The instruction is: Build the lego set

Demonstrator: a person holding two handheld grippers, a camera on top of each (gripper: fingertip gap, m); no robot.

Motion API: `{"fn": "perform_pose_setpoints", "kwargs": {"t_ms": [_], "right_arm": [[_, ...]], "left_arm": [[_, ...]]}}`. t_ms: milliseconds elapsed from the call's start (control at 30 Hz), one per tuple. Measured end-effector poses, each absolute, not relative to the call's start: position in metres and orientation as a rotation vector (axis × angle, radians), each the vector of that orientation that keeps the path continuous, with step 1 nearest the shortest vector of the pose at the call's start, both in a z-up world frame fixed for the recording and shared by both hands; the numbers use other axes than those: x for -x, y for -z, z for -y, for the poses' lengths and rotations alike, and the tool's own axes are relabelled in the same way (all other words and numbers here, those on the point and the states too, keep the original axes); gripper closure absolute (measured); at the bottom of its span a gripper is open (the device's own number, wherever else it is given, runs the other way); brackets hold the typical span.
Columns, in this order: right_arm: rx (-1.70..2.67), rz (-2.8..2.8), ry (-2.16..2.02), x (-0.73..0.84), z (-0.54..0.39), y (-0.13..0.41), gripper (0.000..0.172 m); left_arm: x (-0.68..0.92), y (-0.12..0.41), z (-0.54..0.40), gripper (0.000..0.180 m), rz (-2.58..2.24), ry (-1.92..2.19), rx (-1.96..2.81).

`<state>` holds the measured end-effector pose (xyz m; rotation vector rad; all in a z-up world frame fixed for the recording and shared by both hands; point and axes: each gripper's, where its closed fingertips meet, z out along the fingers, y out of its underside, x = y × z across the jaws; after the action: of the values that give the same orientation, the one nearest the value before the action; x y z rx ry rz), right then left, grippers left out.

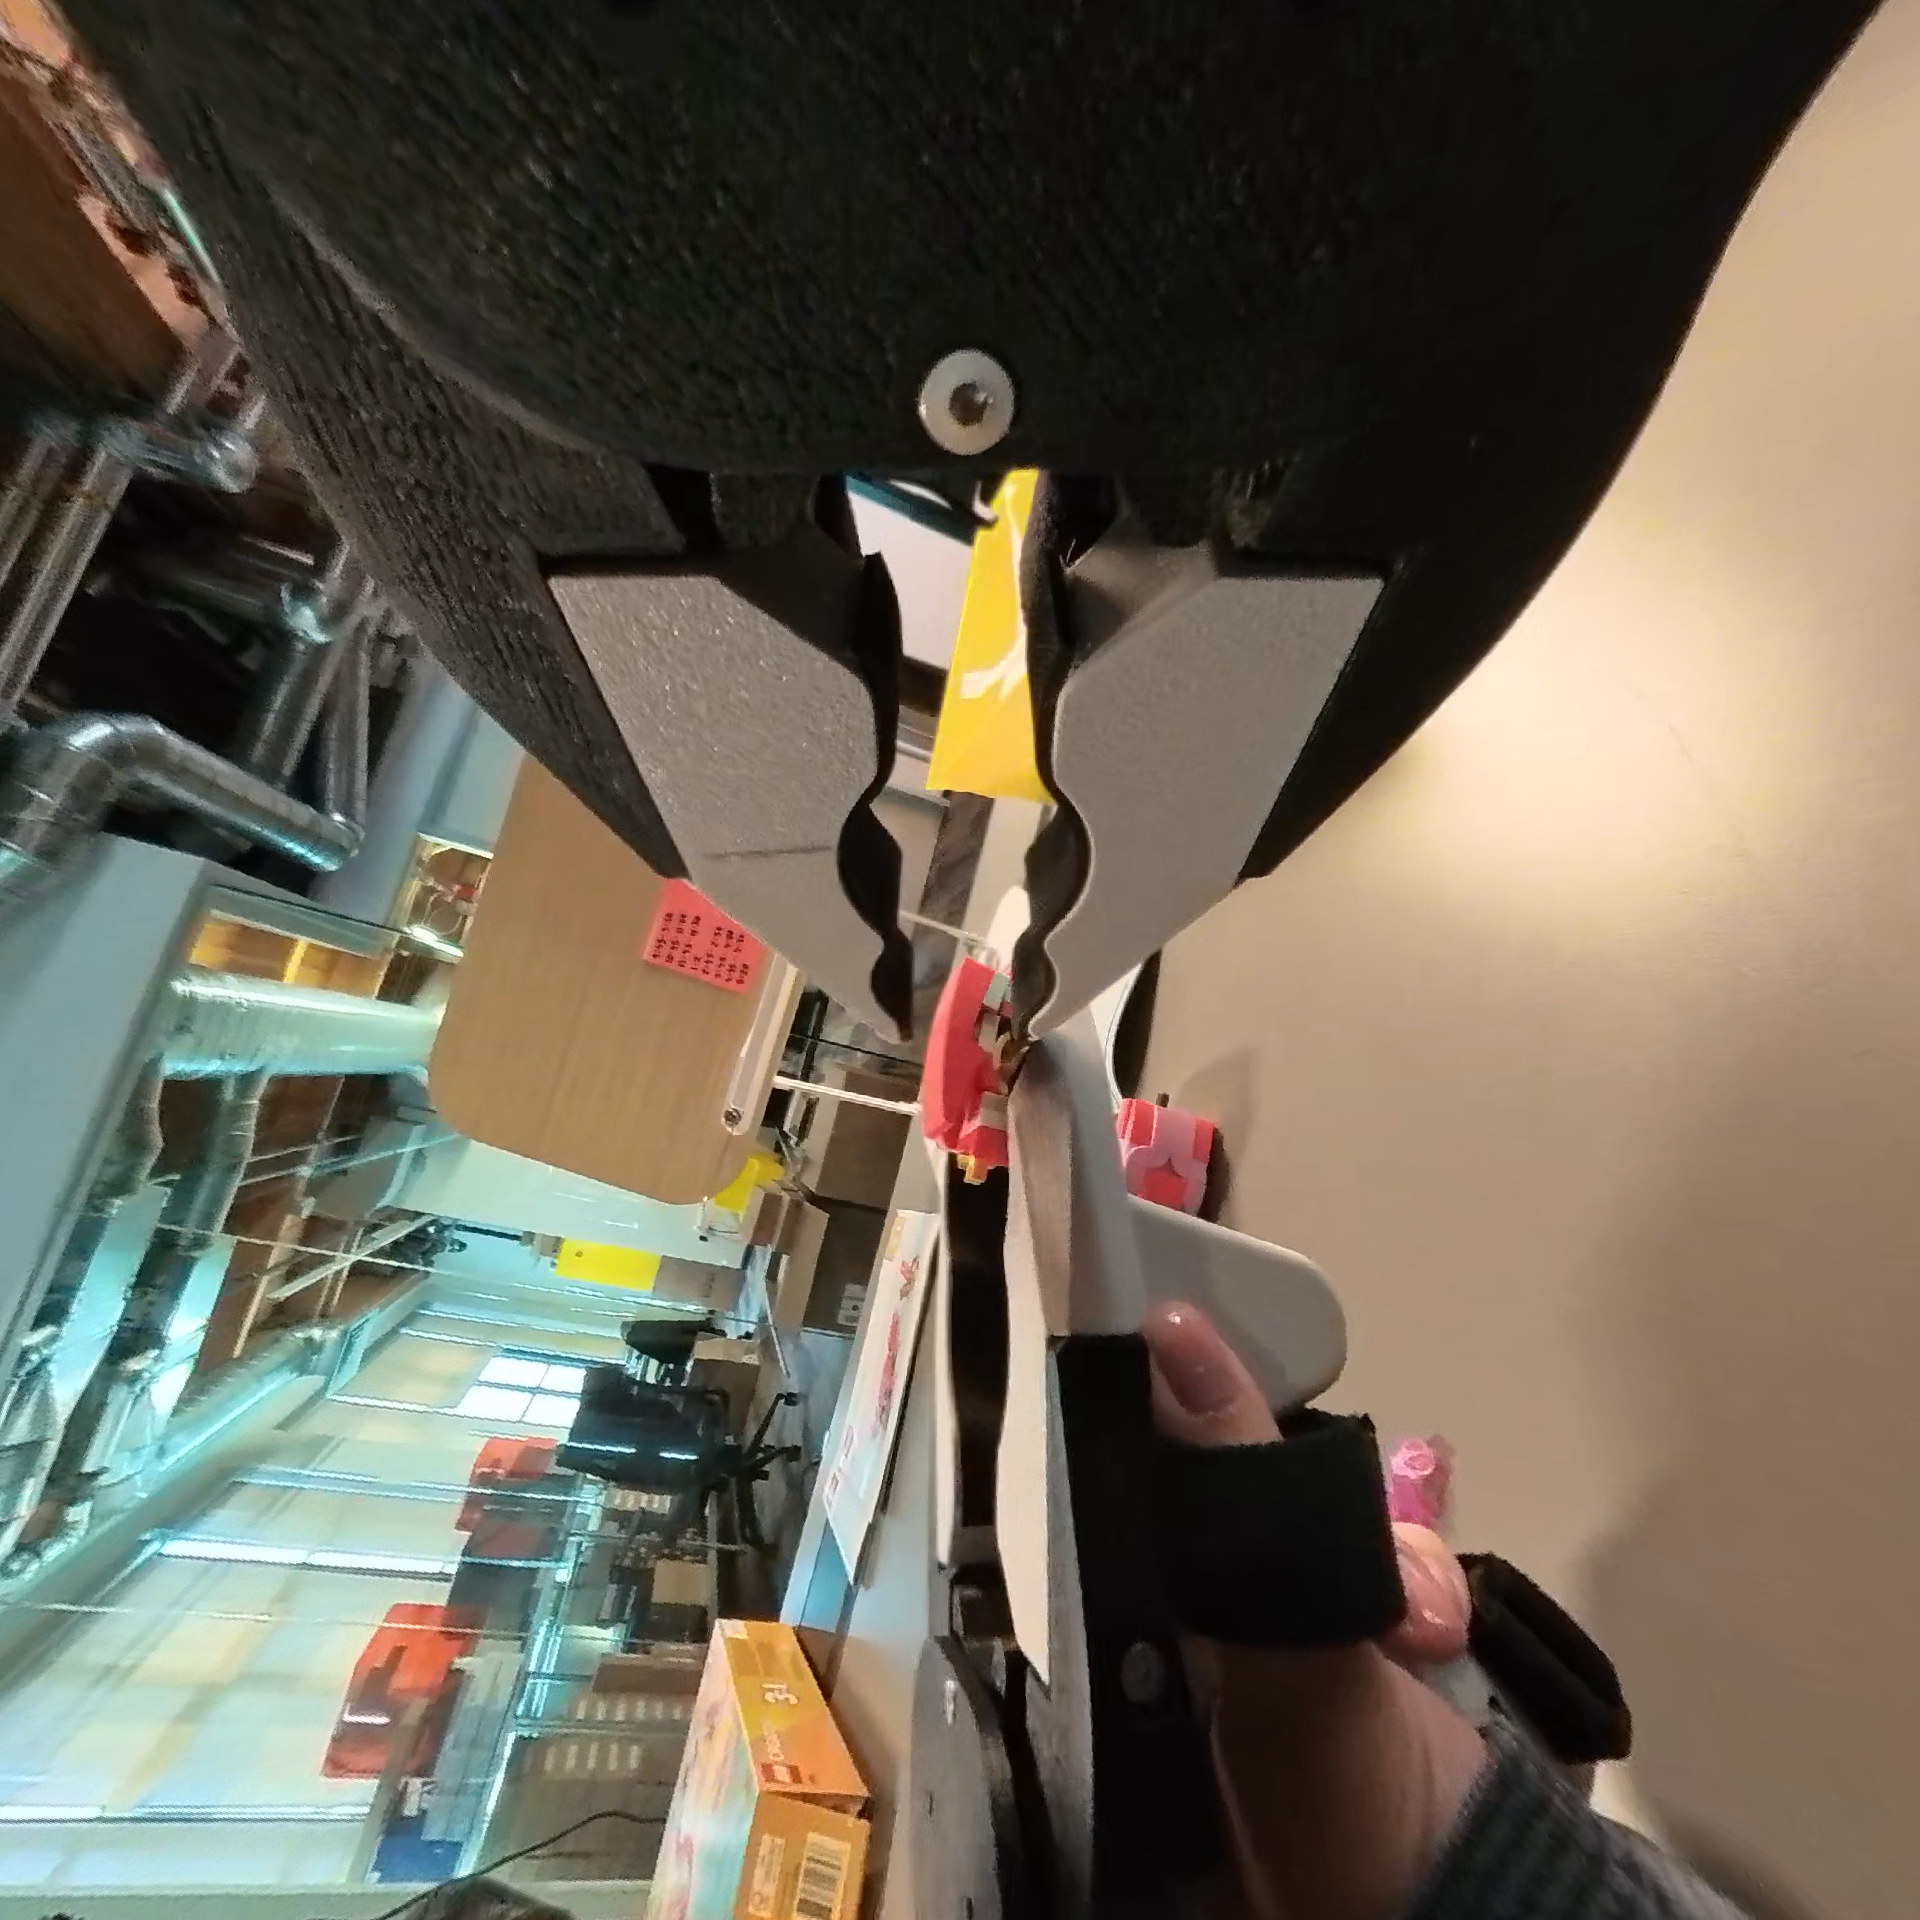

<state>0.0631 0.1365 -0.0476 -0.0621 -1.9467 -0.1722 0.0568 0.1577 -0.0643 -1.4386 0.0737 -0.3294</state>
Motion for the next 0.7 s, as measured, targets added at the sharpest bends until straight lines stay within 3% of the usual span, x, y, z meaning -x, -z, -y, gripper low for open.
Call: {"fn": "perform_pose_setpoints", "kwargs": {"t_ms": [133, 233, 333, 433, 633, 700], "right_arm": [[0.065, 1.941, 0.140, -0.065, -0.133, 0.046, 0.141], [0.093, 2.005, 0.102, -0.069, -0.131, 0.058, 0.111], [0.115, 1.997, 0.085, -0.066, -0.131, 0.066, 0.099], [0.106, 1.924, 0.147, -0.058, -0.140, 0.070, 0.103], [0.061, 1.791, 0.191, -0.052, -0.145, 0.061, 0.139], [0.051, 1.782, 0.198, -0.052, -0.146, 0.060, 0.142]], "left_arm": [[-0.054, 0.066, -0.159, 0.132, -0.053, 0.346, 1.445], [-0.054, 0.063, -0.158, 0.132, -0.037, 0.385, 1.426], [-0.053, 0.063, -0.157, 0.132, -0.033, 0.392, 1.426], [-0.054, 0.063, -0.158, 0.132, -0.031, 0.407, 1.425], [-0.057, 0.064, -0.158, 0.132, -0.040, 0.419, 1.431], [-0.057, 0.066, -0.159, 0.132, -0.044, 0.412, 1.439]]}}
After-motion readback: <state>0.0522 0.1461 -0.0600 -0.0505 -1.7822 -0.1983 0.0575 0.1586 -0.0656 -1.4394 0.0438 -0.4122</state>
